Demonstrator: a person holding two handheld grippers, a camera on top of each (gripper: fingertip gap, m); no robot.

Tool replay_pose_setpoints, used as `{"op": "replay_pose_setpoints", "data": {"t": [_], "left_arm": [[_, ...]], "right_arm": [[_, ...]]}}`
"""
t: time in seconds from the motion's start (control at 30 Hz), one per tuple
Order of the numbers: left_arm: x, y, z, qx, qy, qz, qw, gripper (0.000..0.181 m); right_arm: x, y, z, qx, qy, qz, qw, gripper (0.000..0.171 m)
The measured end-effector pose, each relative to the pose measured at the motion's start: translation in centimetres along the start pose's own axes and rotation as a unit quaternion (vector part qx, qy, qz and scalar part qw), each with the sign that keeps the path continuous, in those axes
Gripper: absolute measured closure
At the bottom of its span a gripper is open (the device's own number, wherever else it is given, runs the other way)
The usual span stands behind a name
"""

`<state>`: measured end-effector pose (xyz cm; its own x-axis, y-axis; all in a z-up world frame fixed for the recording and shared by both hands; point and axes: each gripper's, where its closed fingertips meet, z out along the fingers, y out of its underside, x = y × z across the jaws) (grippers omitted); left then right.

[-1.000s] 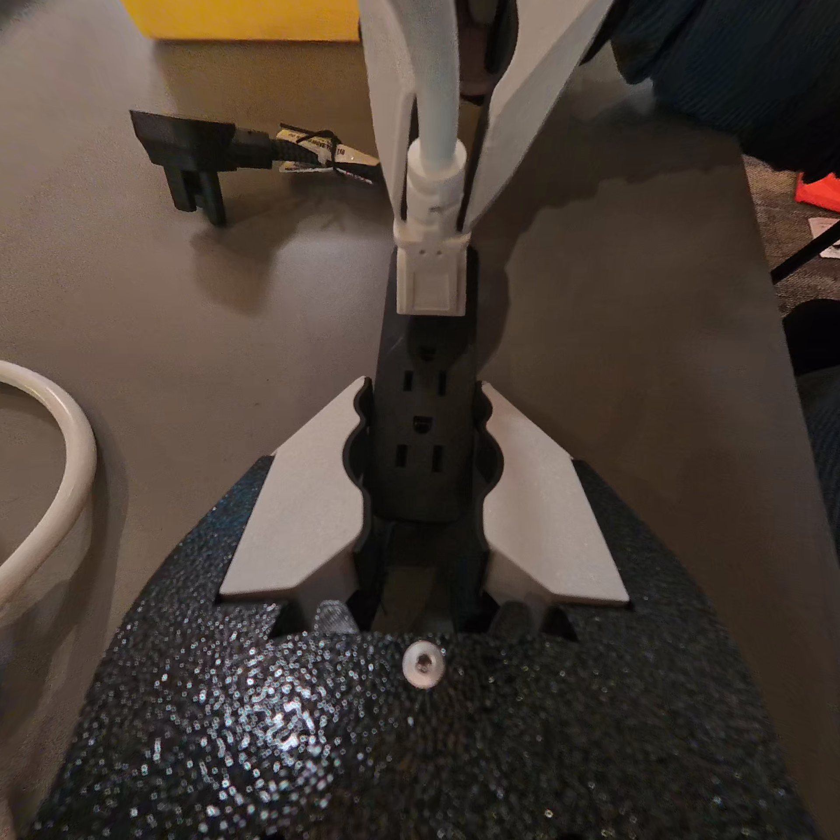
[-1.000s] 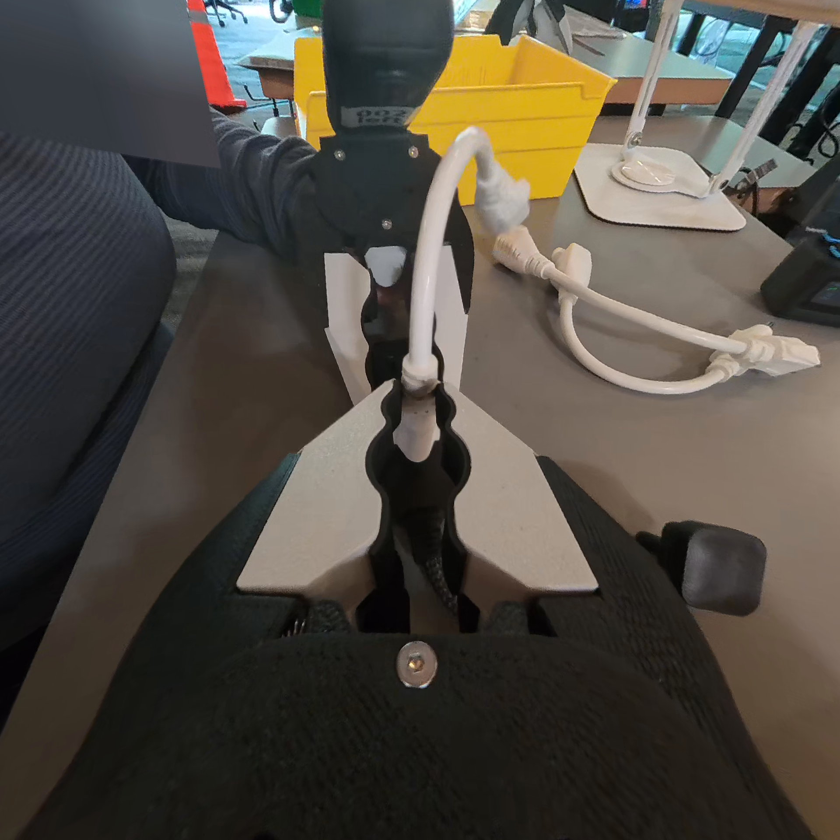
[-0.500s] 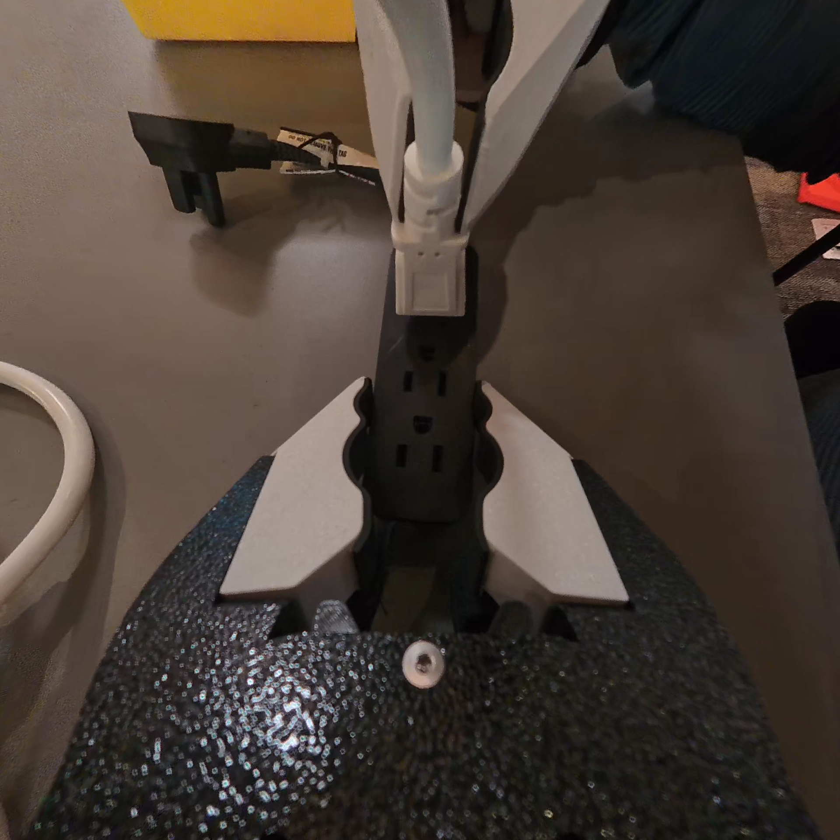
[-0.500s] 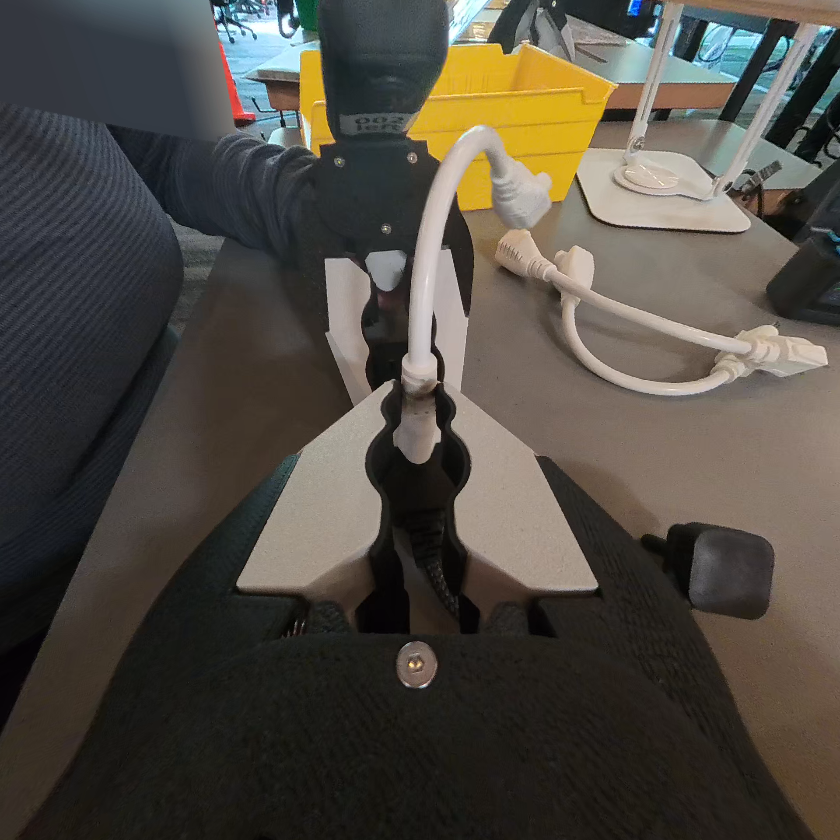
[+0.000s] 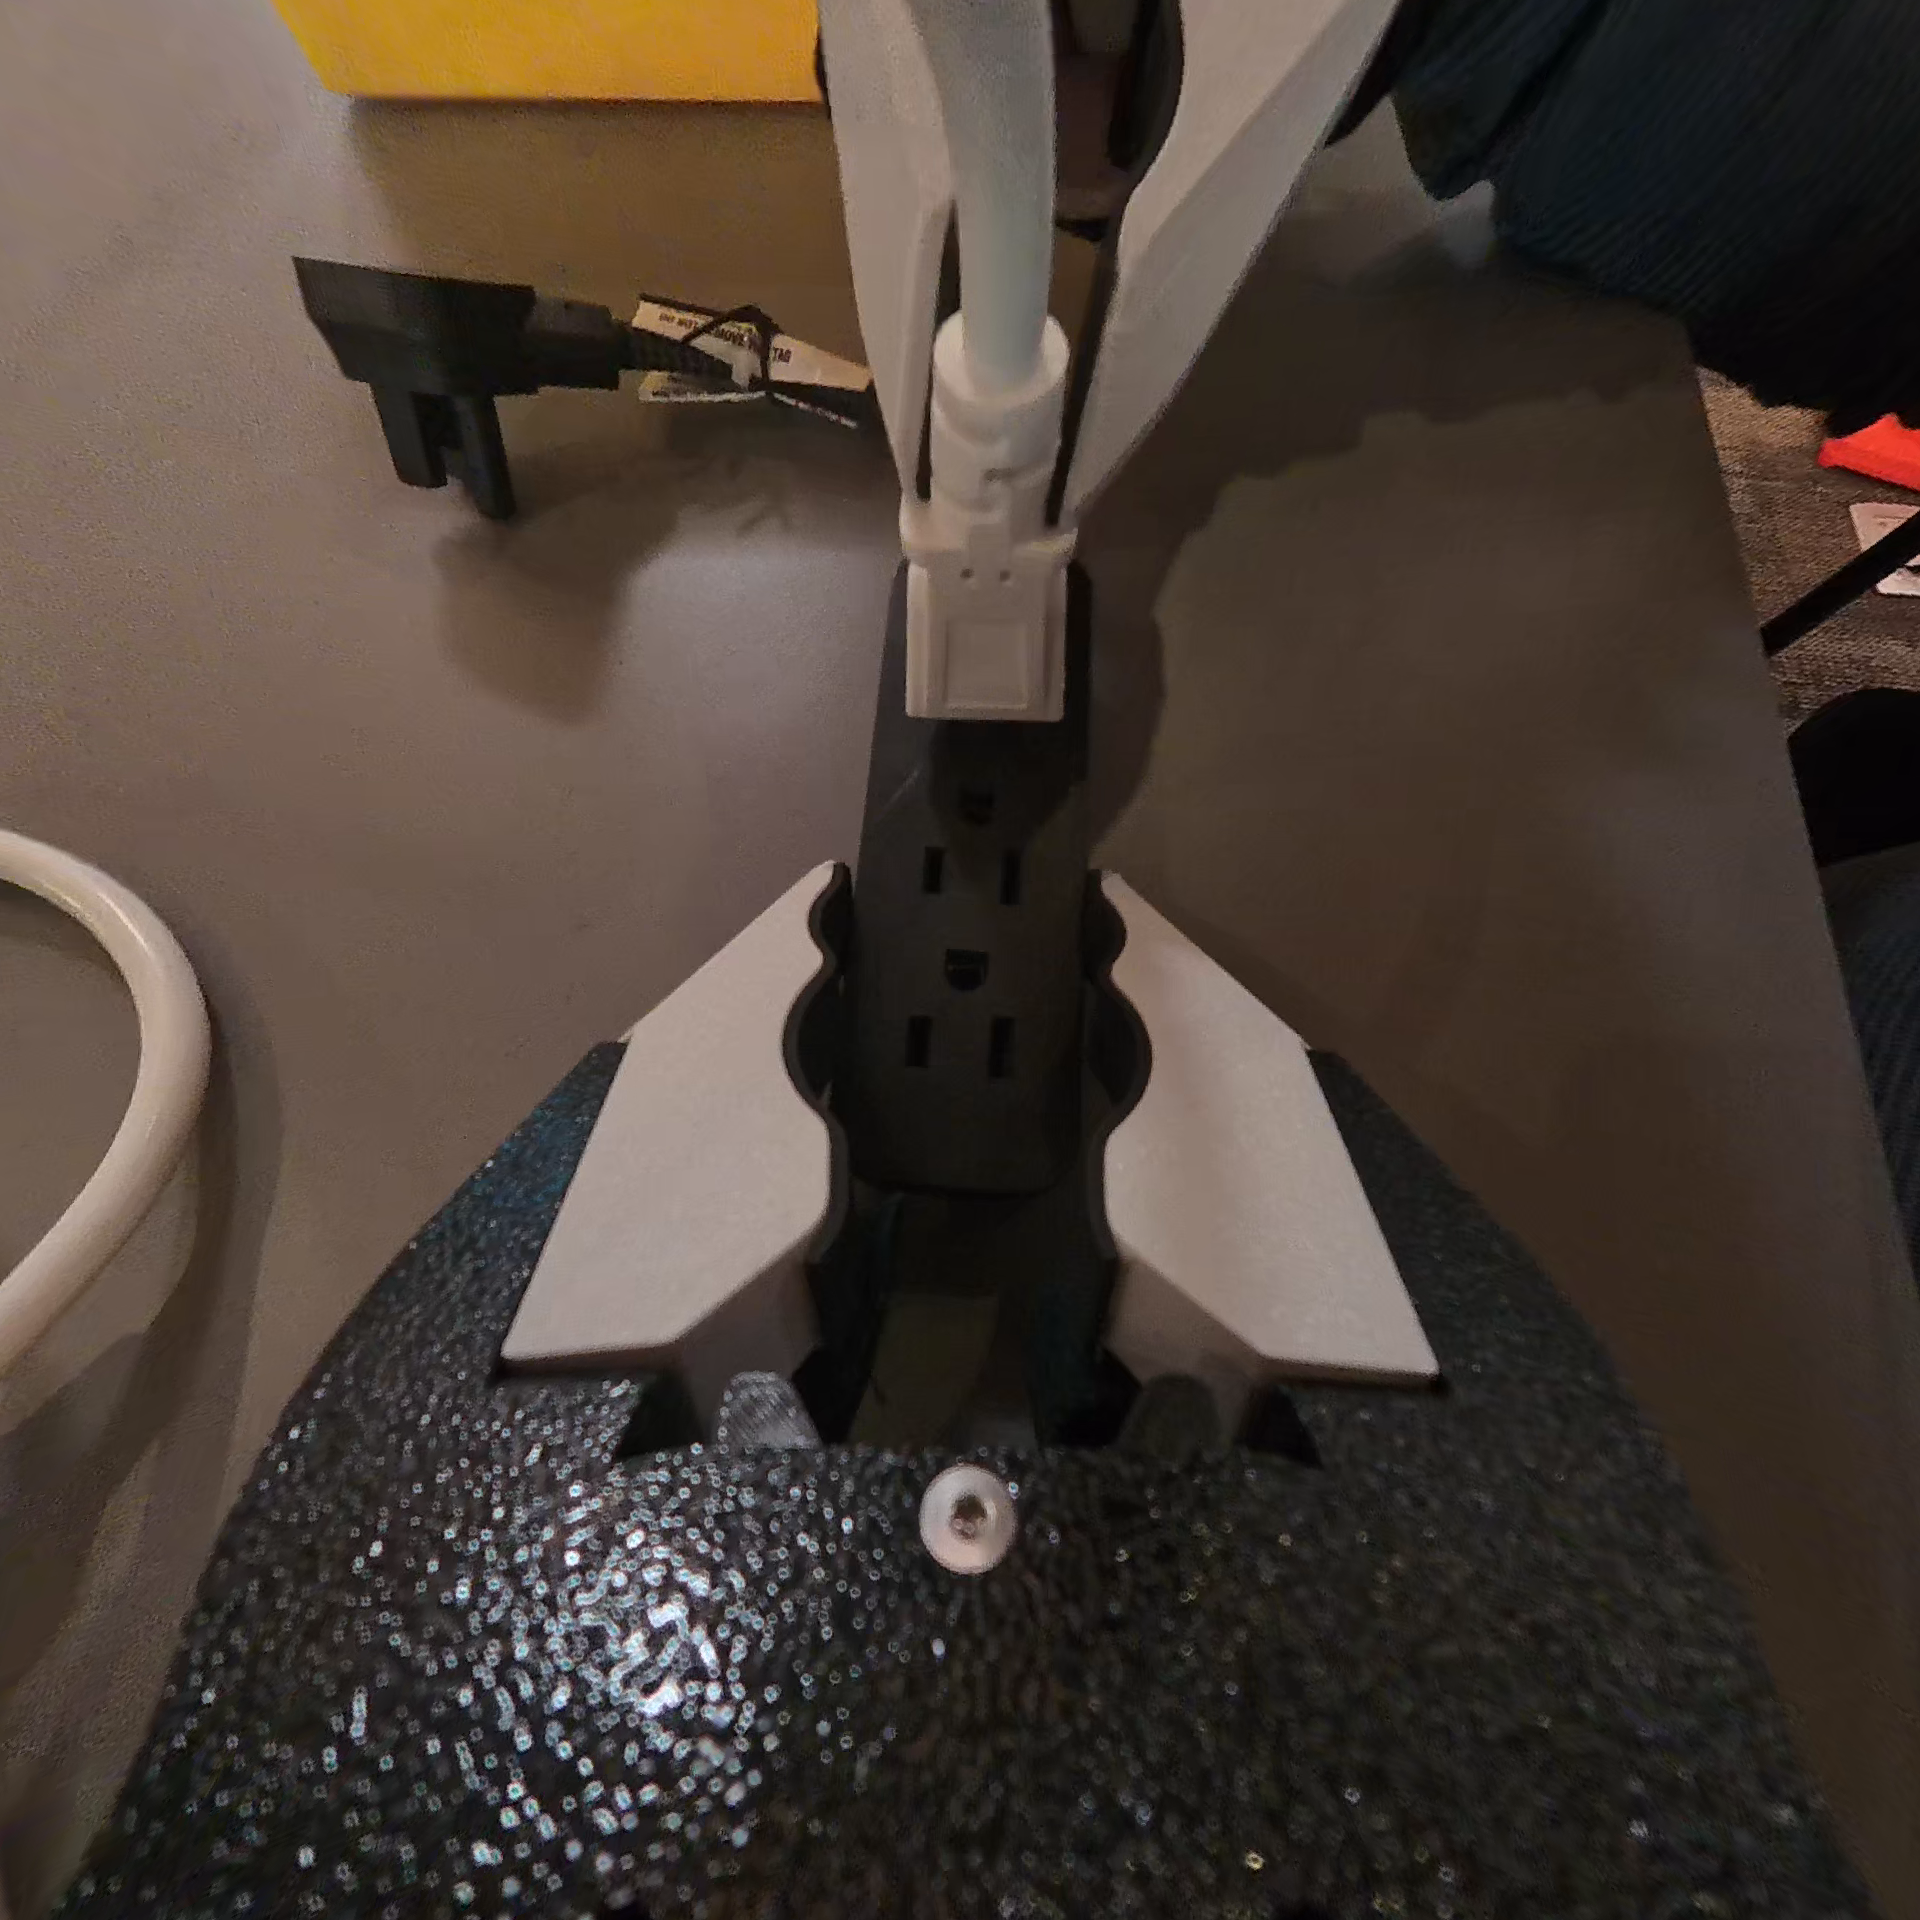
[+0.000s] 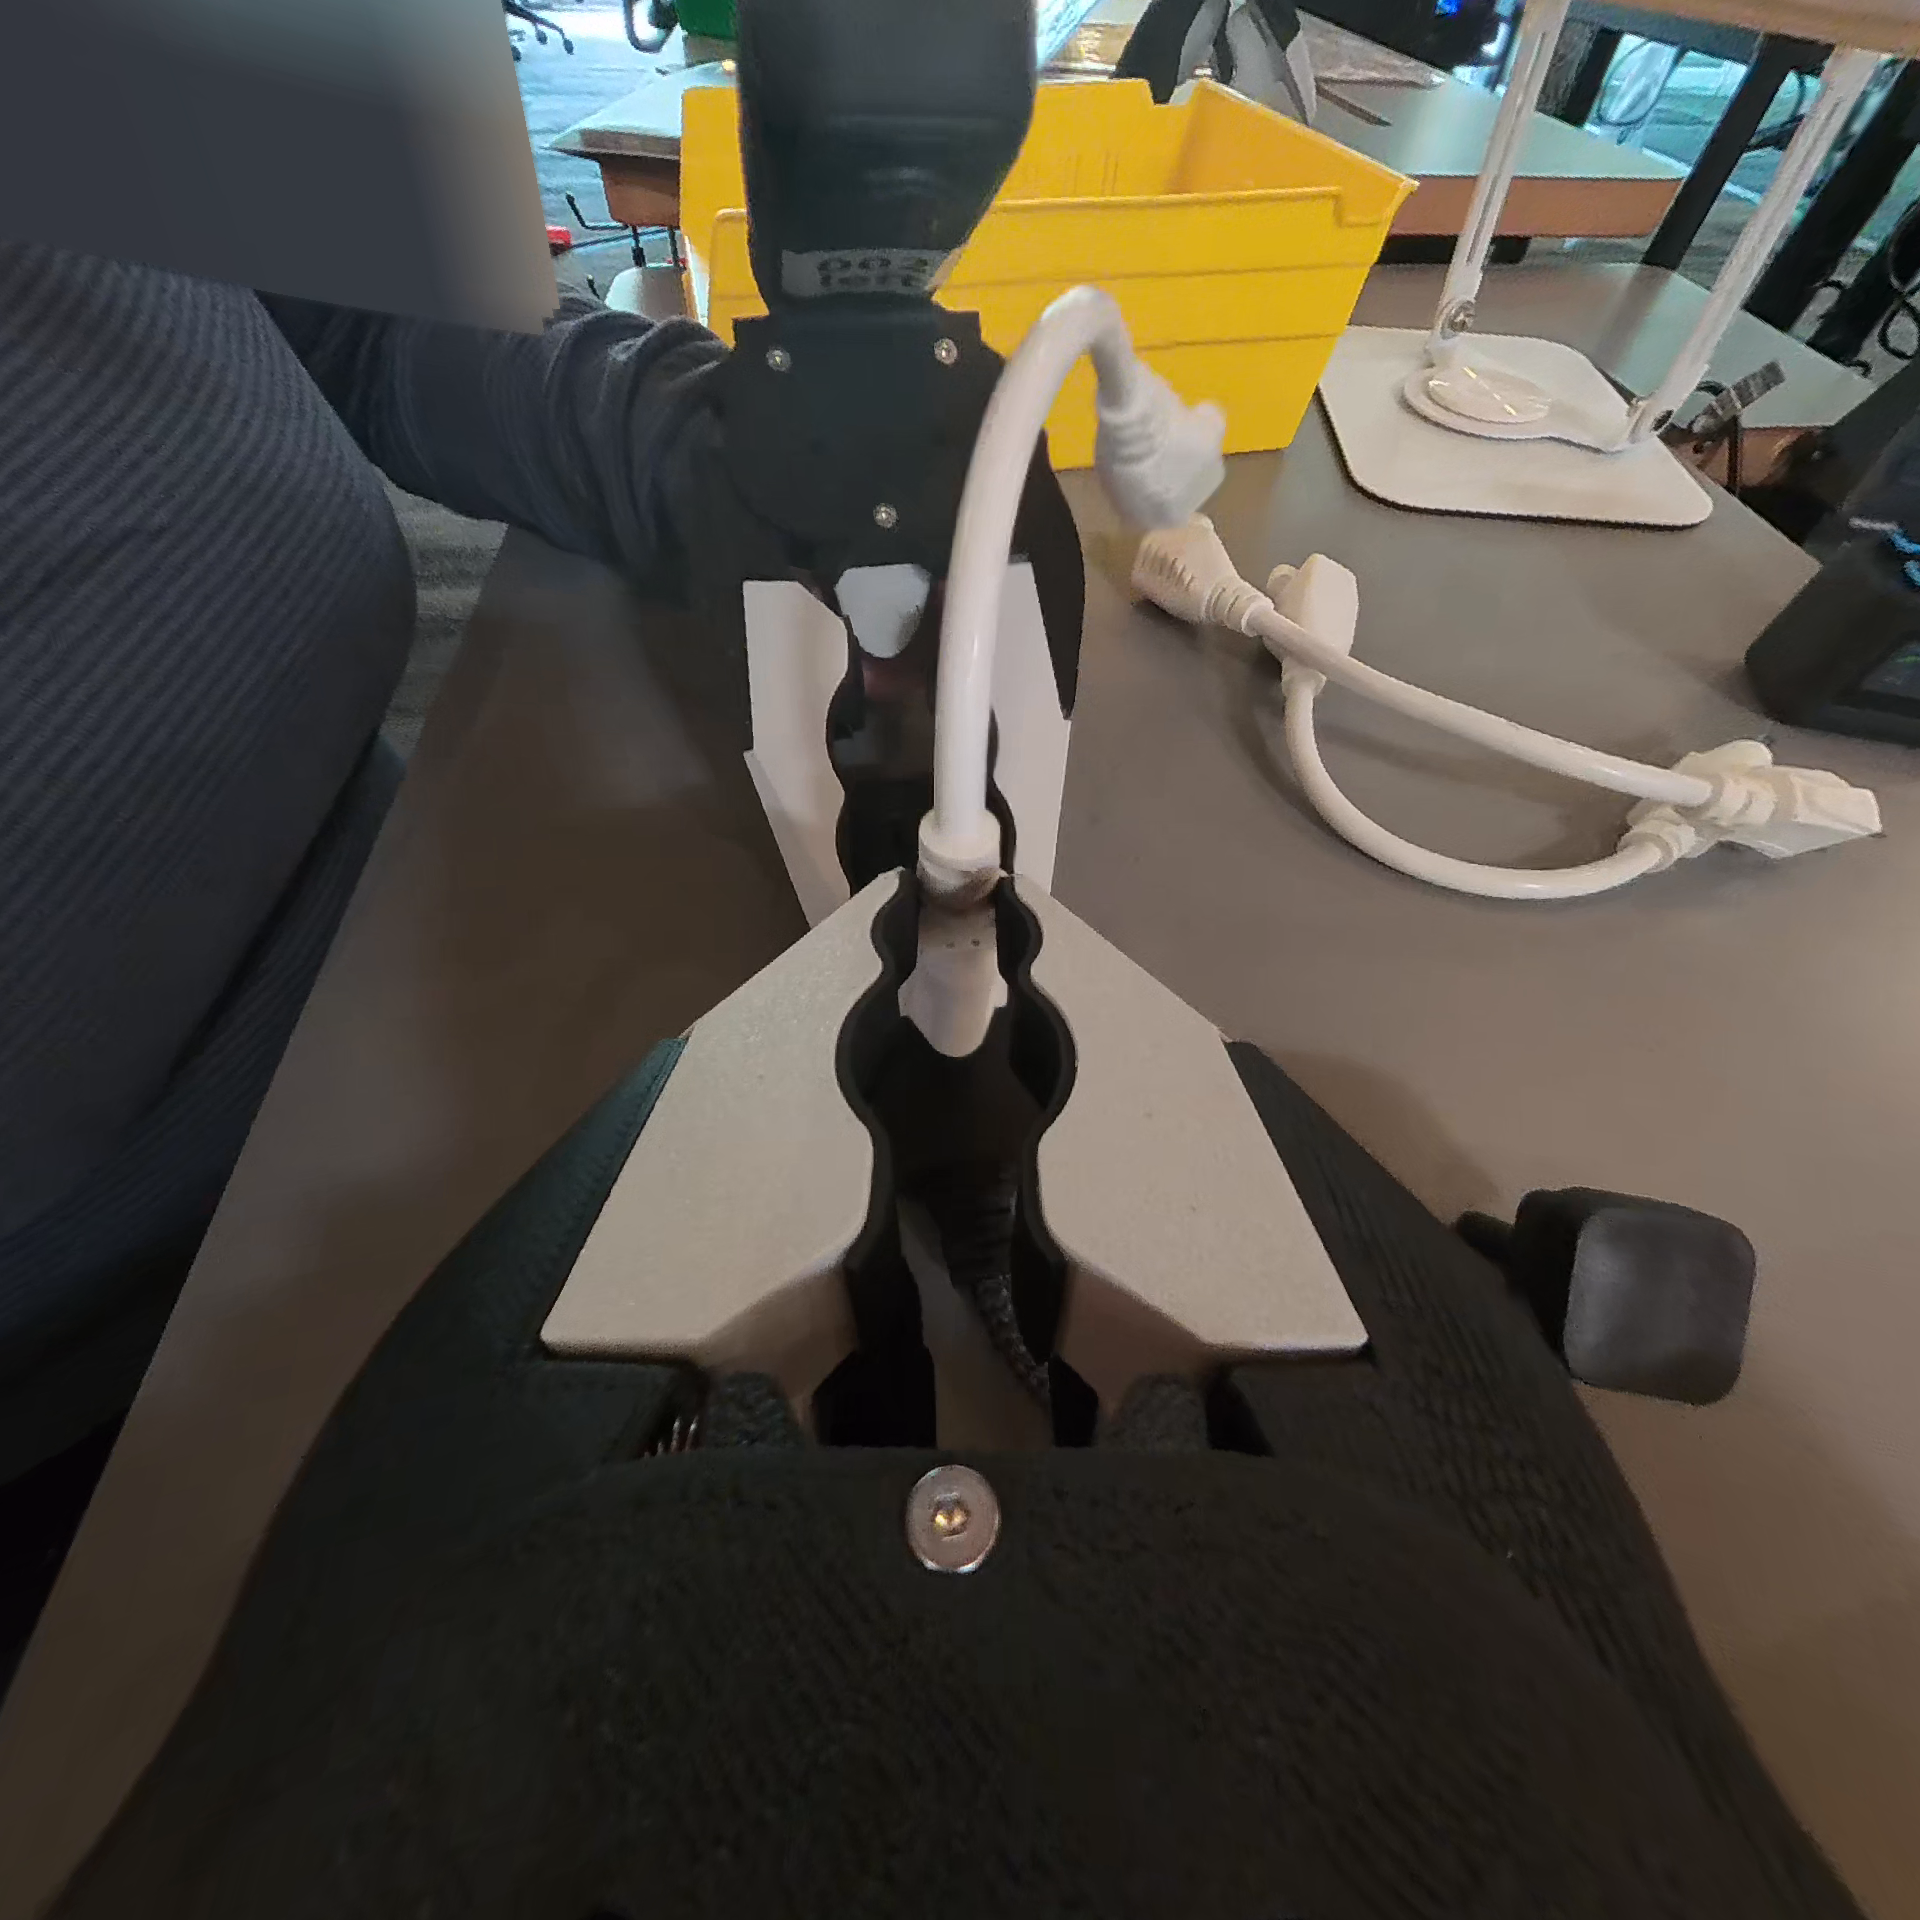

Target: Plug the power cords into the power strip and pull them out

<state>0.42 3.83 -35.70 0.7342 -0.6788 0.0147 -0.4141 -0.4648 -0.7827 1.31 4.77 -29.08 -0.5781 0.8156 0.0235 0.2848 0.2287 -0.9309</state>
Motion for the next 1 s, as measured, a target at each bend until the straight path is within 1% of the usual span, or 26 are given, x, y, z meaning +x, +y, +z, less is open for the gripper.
{"op": "replay_pose_setpoints", "data": {"t": [0.13, 0.23, 0.37, 0.47, 0.63, 0.73, 0.77, 0.8, 0.83, 0.93, 0.97, 1.0], "left_arm": [[0.0, 0.0, 0.0, 0.000, 0.002, -0.002, 1.000, 0.138], [0.0, 0.0, 0.0, 0.001, 0.002, -0.001, 1.000, 0.138], [0.0, 0.0, 0.0, 0.000, 0.003, -0.002, 1.000, 0.138], [0.0, 0.0, 0.0, 0.000, 0.003, -0.002, 1.000, 0.138], [0.1, 0.0, 0.0, 0.000, 0.003, -0.003, 1.000, 0.138], [0.1, 0.0, 0.0, 0.000, 0.005, -0.004, 1.000, 0.138], [0.1, 0.0, 0.0, 0.001, 0.005, -0.004, 1.000, 0.138], [0.1, 0.0, 0.0, 0.001, 0.005, -0.004, 1.000, 0.138], [0.1, 0.0, 0.0, 0.001, 0.006, -0.006, 1.000, 0.138], [0.1, 0.0, 0.0, 0.002, 0.007, -0.006, 1.000, 0.138], [0.1, -0.1, 0.0, 0.002, 0.006, -0.005, 1.000, 0.137], [0.1, -0.1, 0.0, 0.002, 0.006, -0.004, 1.000, 0.138]], "right_arm": [[-0.2, -0.2, 0.6, 0.000, 0.000, 0.000, 1.000, 0.156], [0.0, 0.0, 0.0, 0.009, -0.010, 0.017, 1.000, 0.156], [-0.2, -0.2, 0.6, 0.007, -0.007, 0.010, 1.000, 0.156], [0.0, 0.0, 0.0, 0.009, -0.011, 0.019, 1.000, 0.156], [-0.2, -0.2, 0.6, -0.001, -0.001, 0.001, 1.000, 0.157], [-0.3, -0.4, 0.5, 0.006, 0.006, -0.032, 0.999, 0.157], [-0.1, -0.4, 0.4, 0.010, 0.011, -0.024, 1.000, 0.150], [0.0, -0.3, 0.4, 0.009, 0.006, -0.013, 1.000, 0.132], [0.1, -0.2, 0.4, 0.009, 0.000, 0.003, 1.000, 0.125], [-0.3, 0.6, 1.0, -0.005, -0.028, 0.027, 0.999, 0.122], [-0.4, 0.9, 1.3, -0.013, -0.032, 0.030, 0.999, 0.125], [-0.5, 1.1, 1.5, -0.017, -0.036, 0.032, 0.999, 0.132]]}}
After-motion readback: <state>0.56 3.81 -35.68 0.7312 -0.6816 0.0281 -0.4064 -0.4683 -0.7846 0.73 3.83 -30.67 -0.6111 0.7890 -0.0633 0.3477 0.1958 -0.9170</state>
